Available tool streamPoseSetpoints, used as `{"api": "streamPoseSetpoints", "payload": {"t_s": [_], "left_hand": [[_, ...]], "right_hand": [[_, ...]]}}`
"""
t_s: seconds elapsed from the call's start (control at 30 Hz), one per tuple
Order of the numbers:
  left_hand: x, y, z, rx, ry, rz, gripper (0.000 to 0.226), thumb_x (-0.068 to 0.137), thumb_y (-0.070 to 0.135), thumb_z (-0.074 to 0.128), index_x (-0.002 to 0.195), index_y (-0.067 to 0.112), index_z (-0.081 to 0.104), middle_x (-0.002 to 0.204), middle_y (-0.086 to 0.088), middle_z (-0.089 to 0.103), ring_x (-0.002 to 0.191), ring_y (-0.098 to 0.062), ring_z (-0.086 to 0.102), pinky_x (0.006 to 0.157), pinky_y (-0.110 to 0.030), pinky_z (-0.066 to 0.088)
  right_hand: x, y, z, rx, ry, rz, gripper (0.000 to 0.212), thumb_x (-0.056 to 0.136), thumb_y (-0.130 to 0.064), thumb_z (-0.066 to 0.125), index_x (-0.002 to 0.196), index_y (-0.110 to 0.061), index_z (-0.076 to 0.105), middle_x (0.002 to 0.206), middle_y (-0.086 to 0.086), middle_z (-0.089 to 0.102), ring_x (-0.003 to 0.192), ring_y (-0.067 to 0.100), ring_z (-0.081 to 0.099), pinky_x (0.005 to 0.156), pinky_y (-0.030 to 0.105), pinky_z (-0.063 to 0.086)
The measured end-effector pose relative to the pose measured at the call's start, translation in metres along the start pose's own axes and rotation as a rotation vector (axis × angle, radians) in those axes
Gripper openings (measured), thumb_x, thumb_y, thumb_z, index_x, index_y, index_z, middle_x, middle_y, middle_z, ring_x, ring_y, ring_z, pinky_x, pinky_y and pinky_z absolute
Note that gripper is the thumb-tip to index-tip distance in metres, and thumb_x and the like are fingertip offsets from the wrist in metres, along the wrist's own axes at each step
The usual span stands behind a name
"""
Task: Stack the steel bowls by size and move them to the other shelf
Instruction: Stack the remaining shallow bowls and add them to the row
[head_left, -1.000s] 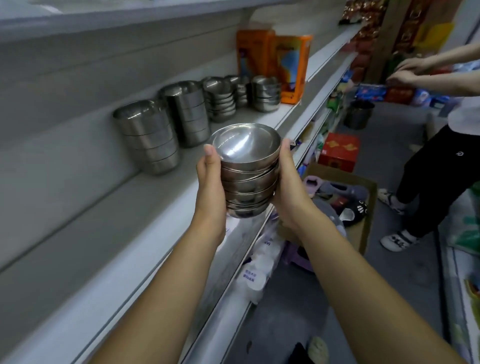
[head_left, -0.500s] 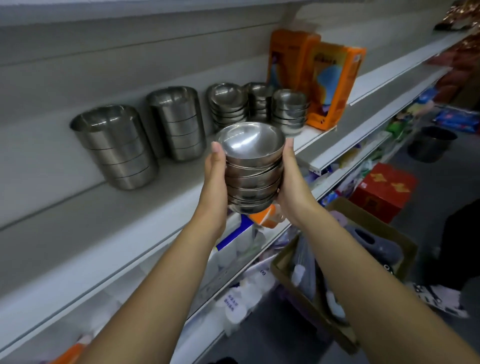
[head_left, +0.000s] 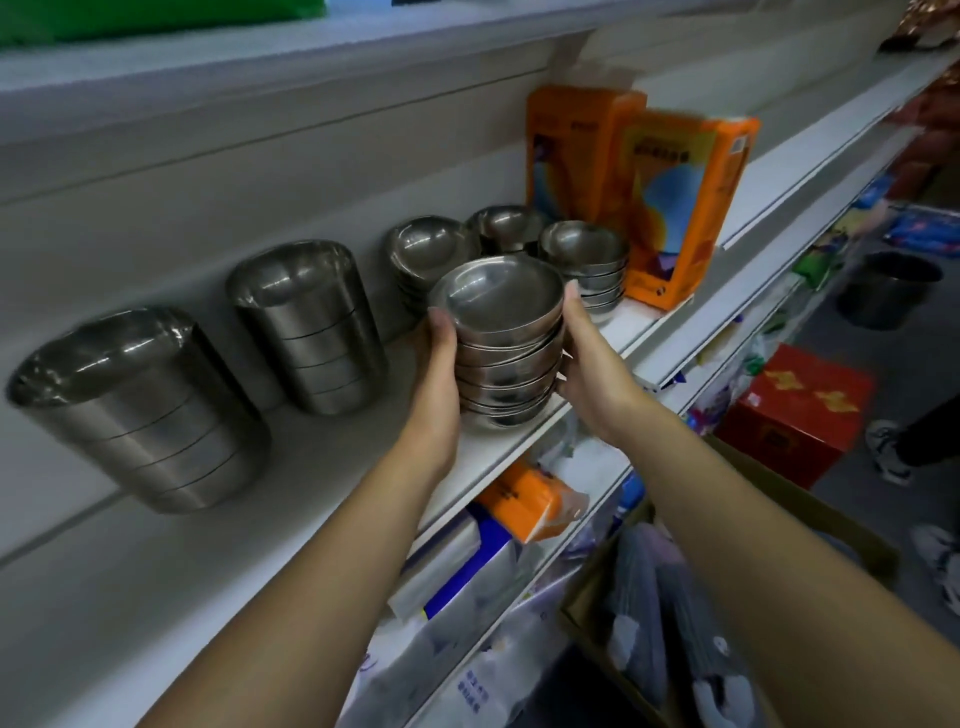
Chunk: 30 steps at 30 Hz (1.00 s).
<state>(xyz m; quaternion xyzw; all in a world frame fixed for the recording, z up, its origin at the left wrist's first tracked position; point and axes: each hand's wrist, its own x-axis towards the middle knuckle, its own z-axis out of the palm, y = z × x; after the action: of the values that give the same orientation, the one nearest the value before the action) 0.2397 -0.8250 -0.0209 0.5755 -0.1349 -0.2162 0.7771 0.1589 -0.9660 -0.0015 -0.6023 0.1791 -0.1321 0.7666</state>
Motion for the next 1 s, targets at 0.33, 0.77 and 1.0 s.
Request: {"api": "streamPoseSetpoints", "payload": {"t_s": [0.33, 0.77, 1.0], "left_hand": [[0.054, -0.017, 0.012, 0.075, 0.079, 0.039, 0.112, 0.058, 0.100, 0.059, 0.146, 0.031, 0.053, 0.139, 0.005, 0.067, 0.129, -0.015, 0.063, 0.116, -0.048, 0.045], [0.064, -0.021, 0.023, 0.346, 0.172, 0.260, 0.101, 0.081, 0.044, 0.079, 0.162, 0.023, 0.023, 0.140, 0.016, 0.056, 0.118, 0.018, 0.057, 0.089, -0.005, 0.047], [0.067, -0.027, 0.034, 0.333, 0.232, 0.262, 0.098, 0.078, 0.029, 0.084, 0.158, 0.016, 0.031, 0.135, 0.011, 0.061, 0.110, 0.017, 0.062, 0.086, -0.005, 0.049]], "right_hand": [[0.059, 0.002, -0.015, 0.091, -0.102, 0.012, 0.053, 0.105, -0.061, 0.035, 0.149, -0.035, 0.046, 0.118, -0.025, 0.066, 0.105, -0.009, 0.062, 0.090, 0.021, 0.051], [0.106, -0.038, -0.069, -0.527, -0.329, -0.505, 0.038, 0.102, -0.025, 0.064, 0.139, -0.030, 0.055, 0.134, -0.002, 0.066, 0.126, 0.004, 0.061, 0.108, 0.025, 0.049], [0.129, -0.055, -0.073, -0.561, -0.403, -0.616, 0.018, 0.089, -0.008, 0.075, 0.100, -0.022, 0.072, 0.101, -0.010, 0.073, 0.098, -0.005, 0.068, 0.091, 0.017, 0.052]]}}
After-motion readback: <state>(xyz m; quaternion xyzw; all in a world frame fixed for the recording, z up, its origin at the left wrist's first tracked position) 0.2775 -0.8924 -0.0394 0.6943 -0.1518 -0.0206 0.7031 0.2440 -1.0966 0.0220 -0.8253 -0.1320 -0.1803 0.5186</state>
